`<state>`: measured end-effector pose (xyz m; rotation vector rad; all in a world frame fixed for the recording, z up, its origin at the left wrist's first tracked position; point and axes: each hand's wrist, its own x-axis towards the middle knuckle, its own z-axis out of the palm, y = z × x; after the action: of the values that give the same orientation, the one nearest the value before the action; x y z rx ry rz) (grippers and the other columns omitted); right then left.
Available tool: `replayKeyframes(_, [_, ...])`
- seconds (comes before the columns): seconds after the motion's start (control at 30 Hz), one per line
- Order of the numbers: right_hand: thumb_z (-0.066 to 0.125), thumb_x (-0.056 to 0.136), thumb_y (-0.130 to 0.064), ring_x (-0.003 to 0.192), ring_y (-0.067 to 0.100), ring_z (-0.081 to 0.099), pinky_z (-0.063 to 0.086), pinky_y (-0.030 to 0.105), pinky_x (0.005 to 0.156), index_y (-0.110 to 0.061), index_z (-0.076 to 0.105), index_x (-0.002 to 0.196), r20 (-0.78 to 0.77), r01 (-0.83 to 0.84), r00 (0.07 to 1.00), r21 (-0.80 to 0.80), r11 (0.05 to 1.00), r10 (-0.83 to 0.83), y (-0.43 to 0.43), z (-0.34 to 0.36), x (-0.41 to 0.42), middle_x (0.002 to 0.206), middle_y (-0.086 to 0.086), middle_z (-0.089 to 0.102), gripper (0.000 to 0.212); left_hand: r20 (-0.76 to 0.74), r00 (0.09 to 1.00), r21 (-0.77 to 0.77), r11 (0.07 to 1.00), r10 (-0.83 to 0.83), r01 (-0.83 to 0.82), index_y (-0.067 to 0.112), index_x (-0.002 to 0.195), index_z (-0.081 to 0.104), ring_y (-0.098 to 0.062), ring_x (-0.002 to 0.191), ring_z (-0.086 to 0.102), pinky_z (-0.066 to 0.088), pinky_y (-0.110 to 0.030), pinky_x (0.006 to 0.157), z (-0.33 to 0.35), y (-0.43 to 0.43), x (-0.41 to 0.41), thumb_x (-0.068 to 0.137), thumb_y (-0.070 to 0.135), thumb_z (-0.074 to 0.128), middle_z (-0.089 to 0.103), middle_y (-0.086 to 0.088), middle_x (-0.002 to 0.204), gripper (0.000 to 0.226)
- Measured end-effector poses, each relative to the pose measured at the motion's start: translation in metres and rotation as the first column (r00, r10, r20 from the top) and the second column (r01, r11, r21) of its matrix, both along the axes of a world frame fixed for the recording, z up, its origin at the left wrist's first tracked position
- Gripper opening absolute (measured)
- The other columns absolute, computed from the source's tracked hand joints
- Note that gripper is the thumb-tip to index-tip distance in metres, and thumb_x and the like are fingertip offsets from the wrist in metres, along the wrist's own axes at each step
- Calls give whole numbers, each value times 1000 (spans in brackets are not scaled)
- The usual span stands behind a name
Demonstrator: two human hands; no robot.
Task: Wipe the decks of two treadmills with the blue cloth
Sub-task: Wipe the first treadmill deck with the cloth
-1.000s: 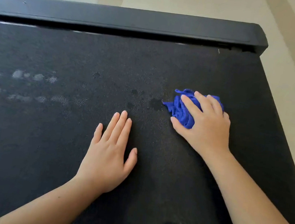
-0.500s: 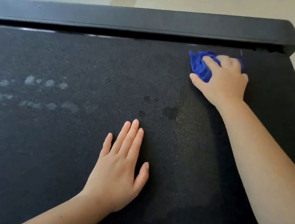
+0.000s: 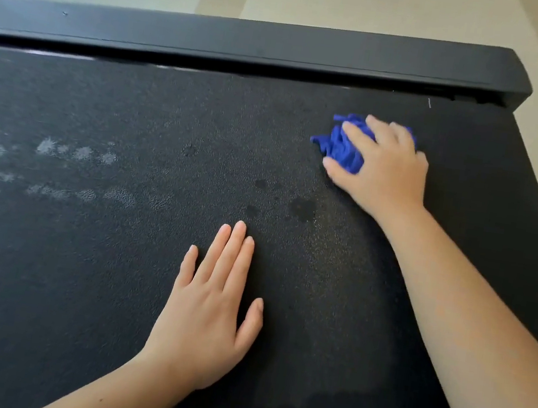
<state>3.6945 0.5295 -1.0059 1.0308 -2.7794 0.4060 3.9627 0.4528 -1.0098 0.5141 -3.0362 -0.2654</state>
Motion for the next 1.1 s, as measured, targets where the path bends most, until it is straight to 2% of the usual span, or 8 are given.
replayKeyframes(0.13, [45, 85, -63, 132, 28, 28, 32, 49, 97, -31, 39, 139, 52, 150, 987, 67, 986, -154, -46, 5, -42, 146, 1, 35, 63, 0, 1000, 5, 1000, 4, -4, 7, 142, 29, -21, 141, 13, 14, -44, 107, 1, 1, 1, 88, 43, 31, 21, -7, 153, 65])
replayKeyframes(0.23, [45, 85, -63, 132, 27, 29, 34, 49, 94, -28, 40, 138, 31, 117, 992, 71, 991, -120, -31, 7, -25, 142, 3, 38, 64, -8, 1000, 1, 1000, 5, -5, 8, 142, 26, -21, 141, 12, 13, -44, 107, 2, 1, 1, 89, 43, 30, 20, -7, 153, 64])
replayKeyframes(0.37, [44, 82, -65, 131, 28, 34, 40, 49, 90, -26, 49, 133, 7, 47, 999, 62, 997, -47, 43, 6, 64, 139, 4, 45, 64, 4, 1000, -1, 1000, 7, -7, 8, 143, 26, -19, 141, 10, 15, -45, 114, 2, 1, 1, 89, 45, 27, 18, -6, 153, 66])
replayKeyframes(0.5, [41, 77, -59, 124, 33, 43, 45, 52, 81, -22, 59, 124, -16, 93, 996, 31, 995, -93, 110, 4, 186, 130, 11, 55, 63, 50, 999, 67, 997, 20, -24, 12, 147, 11, -11, 140, -11, -2, -40, 112, 7, 3, -1, 84, 51, 10, -5, 1, 154, 75])
replayKeyframes(0.6, [42, 76, -57, 122, 33, 43, 46, 53, 80, -22, 61, 122, -22, 90, 996, 69, 994, -89, 130, 5, 233, 128, 13, 57, 62, 64, 998, 56, 998, 14, -18, 11, 148, 8, -13, 140, -12, -2, -41, 113, 7, 2, -1, 81, 53, 5, -4, -2, 156, 78])
replayKeyframes(0.8, [47, 75, -58, 117, 35, 52, 47, 52, 77, -22, 64, 116, -52, 69, 996, 19, 997, -68, 103, 4, 190, 124, 9, 60, 57, 91, 996, 44, 999, 20, -24, 10, 148, 8, -16, 142, -9, -1, -43, 113, 8, 4, 0, 84, 51, 8, -3, -4, 156, 76])
replayKeyframes(0.97, [50, 83, -61, 136, 29, 27, 36, 53, 93, -27, 43, 138, 76, 134, 987, 87, 987, -140, 70, 5, 145, 146, 5, 36, 65, 80, 996, 50, 998, 29, -33, 10, 148, 8, -16, 142, -8, -2, -42, 114, 9, 3, 0, 95, 40, 29, -3, -3, 156, 64])
replayKeyframes(1.1, [44, 79, -65, 128, 33, 41, 45, 51, 80, -24, 53, 130, -17, 67, 998, 54, 996, -66, 116, 6, 199, 137, 9, 49, 66, 73, 997, 66, 997, 26, -31, 11, 148, 7, -14, 142, -9, -3, -40, 114, 9, 2, -1, 95, 40, 29, -4, -2, 156, 64])
